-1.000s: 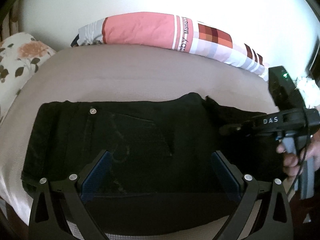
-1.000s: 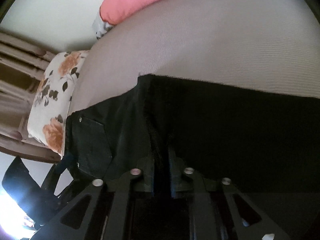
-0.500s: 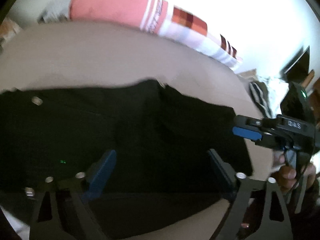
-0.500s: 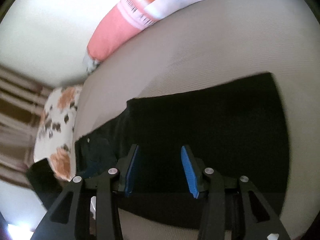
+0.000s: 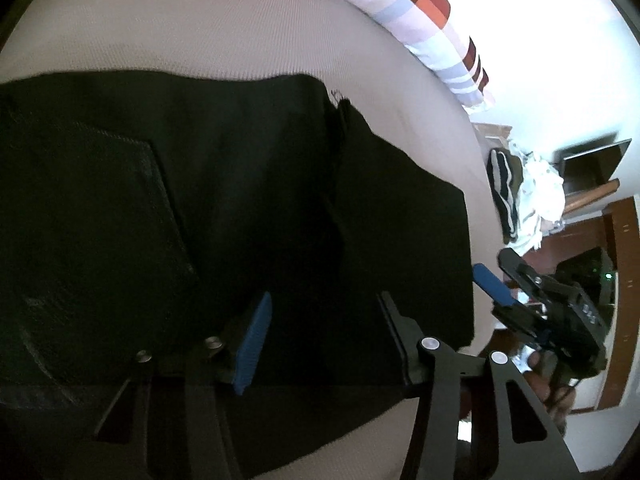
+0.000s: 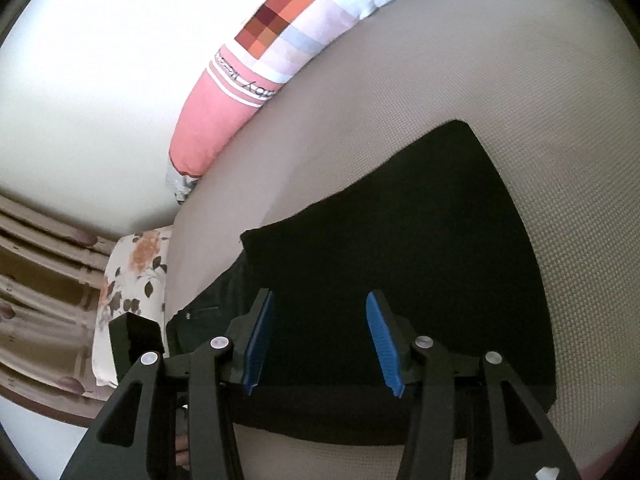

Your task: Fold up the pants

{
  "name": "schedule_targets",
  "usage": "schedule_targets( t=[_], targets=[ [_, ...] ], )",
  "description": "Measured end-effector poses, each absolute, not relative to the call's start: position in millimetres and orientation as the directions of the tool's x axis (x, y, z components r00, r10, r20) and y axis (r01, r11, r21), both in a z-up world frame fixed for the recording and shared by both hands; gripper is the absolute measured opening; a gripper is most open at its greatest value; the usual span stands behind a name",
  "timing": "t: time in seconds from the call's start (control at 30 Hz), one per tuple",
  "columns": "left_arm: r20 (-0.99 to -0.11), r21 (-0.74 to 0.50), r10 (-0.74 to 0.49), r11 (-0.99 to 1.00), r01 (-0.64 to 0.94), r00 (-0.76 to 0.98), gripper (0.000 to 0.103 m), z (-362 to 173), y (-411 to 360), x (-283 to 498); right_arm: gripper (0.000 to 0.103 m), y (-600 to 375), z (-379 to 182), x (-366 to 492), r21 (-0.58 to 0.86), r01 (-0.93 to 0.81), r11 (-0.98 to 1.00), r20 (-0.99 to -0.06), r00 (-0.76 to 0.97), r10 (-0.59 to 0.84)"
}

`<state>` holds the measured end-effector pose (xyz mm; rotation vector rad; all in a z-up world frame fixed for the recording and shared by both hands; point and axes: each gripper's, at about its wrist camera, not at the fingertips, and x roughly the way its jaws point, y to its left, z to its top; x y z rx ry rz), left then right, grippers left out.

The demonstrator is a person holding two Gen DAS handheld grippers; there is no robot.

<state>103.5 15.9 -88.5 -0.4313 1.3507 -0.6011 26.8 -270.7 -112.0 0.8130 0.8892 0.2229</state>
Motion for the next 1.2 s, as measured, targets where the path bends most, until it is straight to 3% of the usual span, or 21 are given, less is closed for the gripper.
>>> schedule_targets(
  t=[0.33,0.43,0.47,0.57,0.93,1.2],
  targets=[
    [-0.694,-0.708,-0.719,0.69,0.149,0.035,0.053,-98,-6,119,0.05,-279,-105,30,0.717,0.124,0.686,-0.574,0.664,0.48],
    [-0.678,-0.722,-0.734,0.675,0.15,0.038,0.048,-100,-14,127,0.05,-280,-106,31,0.72,0.121,0.684,-0.571,0.663,0.484],
    [-0.679,-0.722,-0.734,0.676,0.151,0.04,0.041,-101,-16,129,0.05,-281,-108,32,0.716,0.134,0.685,-0.58,0.66,0.478],
    [-0.711,-0.689,-0.701,0.711,0.141,0.059,0.008,-106,-18,129,0.05,-286,-114,33,0.719,0.163,0.676,-0.59,0.657,0.469],
    [-0.759,-0.582,-0.618,0.785,0.212,0.208,0.004,-78,-18,99,0.05,-295,-129,36,0.695,0.228,0.682,-0.638,0.632,0.439],
    [-0.784,-0.564,-0.592,0.805,0.183,0.187,0.004,-100,-2,95,0.05,-287,-141,43,0.622,0.273,0.734,-0.718,0.574,0.394]
  ],
)
